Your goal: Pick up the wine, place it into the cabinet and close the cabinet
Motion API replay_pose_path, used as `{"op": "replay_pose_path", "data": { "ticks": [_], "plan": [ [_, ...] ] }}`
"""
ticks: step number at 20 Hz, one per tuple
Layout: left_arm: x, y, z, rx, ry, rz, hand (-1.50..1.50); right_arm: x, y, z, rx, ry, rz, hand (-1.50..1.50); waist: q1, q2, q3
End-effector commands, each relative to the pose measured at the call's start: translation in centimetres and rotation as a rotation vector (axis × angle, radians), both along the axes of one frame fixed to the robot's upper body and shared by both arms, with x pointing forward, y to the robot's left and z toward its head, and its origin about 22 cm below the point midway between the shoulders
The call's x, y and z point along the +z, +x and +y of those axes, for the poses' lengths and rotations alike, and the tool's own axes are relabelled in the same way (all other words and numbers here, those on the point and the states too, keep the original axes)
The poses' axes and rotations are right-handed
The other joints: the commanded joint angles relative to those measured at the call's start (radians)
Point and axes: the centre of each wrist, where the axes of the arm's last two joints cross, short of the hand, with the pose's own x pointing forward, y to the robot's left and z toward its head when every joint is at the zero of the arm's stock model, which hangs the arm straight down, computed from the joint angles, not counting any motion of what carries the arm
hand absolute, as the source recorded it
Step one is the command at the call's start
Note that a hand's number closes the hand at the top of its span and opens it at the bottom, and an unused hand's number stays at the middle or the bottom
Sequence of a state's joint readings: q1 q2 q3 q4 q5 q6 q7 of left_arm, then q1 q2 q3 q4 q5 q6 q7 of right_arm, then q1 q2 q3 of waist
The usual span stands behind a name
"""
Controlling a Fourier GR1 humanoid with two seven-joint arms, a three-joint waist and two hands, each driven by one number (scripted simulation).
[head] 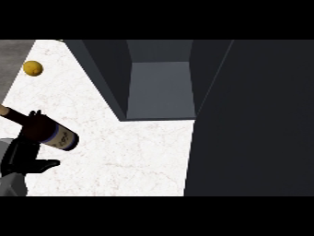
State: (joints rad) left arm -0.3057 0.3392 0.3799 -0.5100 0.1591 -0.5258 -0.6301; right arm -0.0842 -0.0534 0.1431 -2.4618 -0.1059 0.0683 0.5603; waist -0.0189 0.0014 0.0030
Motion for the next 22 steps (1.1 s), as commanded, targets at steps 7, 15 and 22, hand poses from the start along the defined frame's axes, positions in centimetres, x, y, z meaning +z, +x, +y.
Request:
{"op": "replay_pose_path", "data": {
  "ticks": [7,15,22],
  "plan": [
    [-0.9,1.1,-0.9,-0.035,-0.103,-0.025,-1.50,1.4,-1.4,-0.3,0.034,0.007,0.002,-1.50,0.001,0.003,-0.006],
    [-2.3,0.6,-3.0,-0.056,-0.098,-0.092,-1.50,1.2,-2.1,-1.0,0.030,-0.005,-0.020,-1.50,-0.006,0.003,-0.005],
    [-1.7,1.6,-2.8,-0.003,-0.122,-0.129,1.50,0.5,0.0,-0.4,0.036,-0.009,0.000,-1.50,-0.002,0.007,-0.006]
  ]
}}
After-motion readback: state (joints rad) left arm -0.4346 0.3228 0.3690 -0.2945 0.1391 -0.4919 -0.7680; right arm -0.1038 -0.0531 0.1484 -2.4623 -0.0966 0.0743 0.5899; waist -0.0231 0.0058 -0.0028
